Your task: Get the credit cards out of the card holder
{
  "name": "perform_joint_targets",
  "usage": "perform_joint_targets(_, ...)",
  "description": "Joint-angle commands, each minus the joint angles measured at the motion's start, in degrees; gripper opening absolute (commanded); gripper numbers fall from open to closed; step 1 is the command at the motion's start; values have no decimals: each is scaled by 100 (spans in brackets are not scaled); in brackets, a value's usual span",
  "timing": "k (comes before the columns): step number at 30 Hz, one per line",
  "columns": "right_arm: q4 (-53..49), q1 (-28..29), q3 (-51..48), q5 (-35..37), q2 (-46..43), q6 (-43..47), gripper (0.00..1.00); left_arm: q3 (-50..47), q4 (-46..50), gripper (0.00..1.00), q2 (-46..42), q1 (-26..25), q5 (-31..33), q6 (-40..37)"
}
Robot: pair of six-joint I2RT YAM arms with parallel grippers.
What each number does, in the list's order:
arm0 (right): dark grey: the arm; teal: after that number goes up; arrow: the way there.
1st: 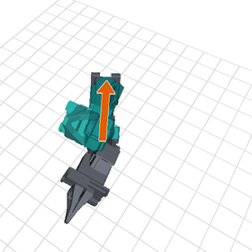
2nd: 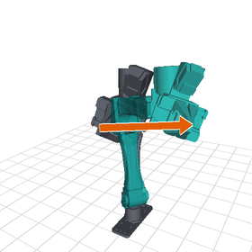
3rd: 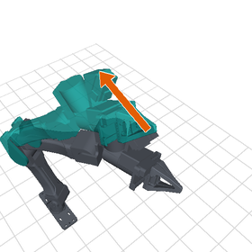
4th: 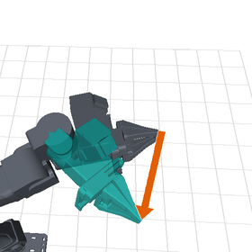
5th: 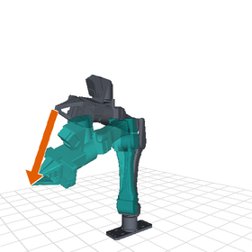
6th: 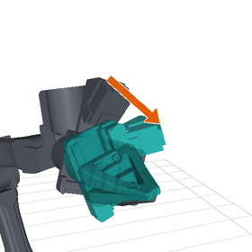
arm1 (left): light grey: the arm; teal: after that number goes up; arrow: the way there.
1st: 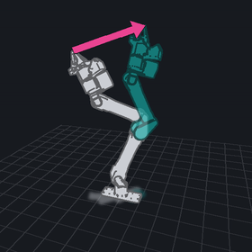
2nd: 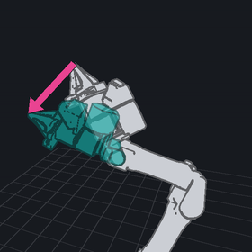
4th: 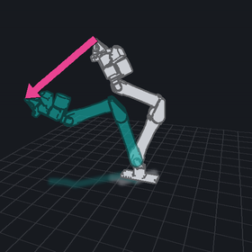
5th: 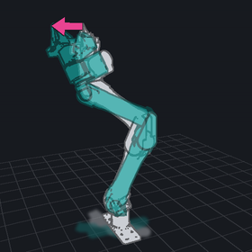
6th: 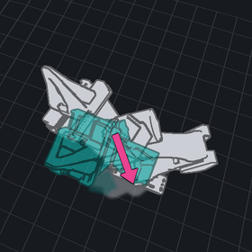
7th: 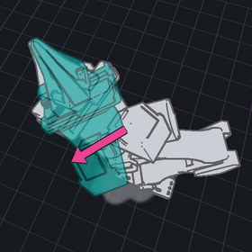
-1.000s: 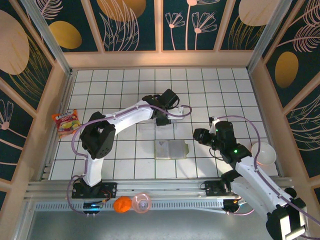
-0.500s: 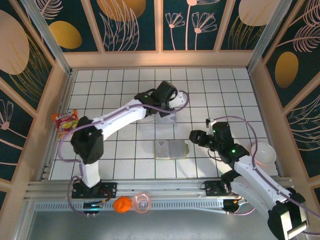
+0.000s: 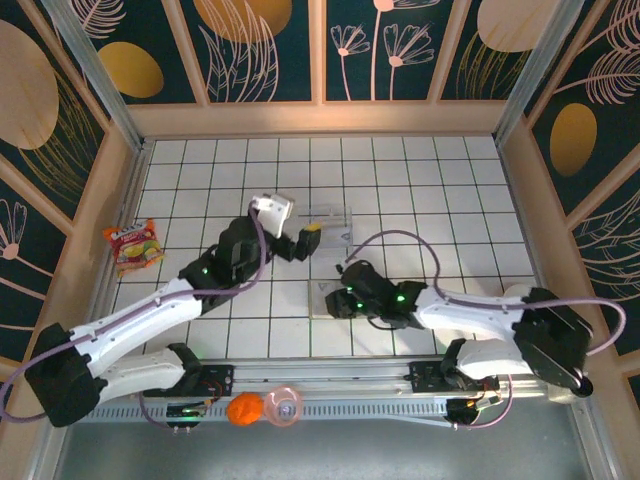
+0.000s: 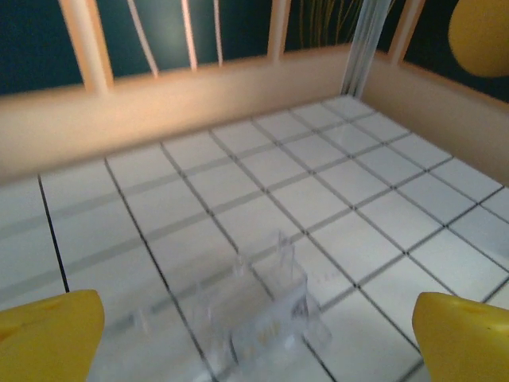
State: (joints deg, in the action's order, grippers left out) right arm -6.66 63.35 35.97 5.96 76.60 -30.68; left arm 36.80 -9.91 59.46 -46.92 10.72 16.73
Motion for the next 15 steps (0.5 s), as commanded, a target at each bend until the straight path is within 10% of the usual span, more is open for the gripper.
perform_joint_targets(1,-153,300,490,770,500,252,47,-661,-545,99,-660,23,-114,1237)
perform_joint_targets(10,-513,494,1174,1122,1671,227,44,-1543,228,99,-1693,123,229,1882)
perform_joint_targets(15,-760,529,1383,1292,2153,82,30,-1862,417,78,-2021,143,100,2104)
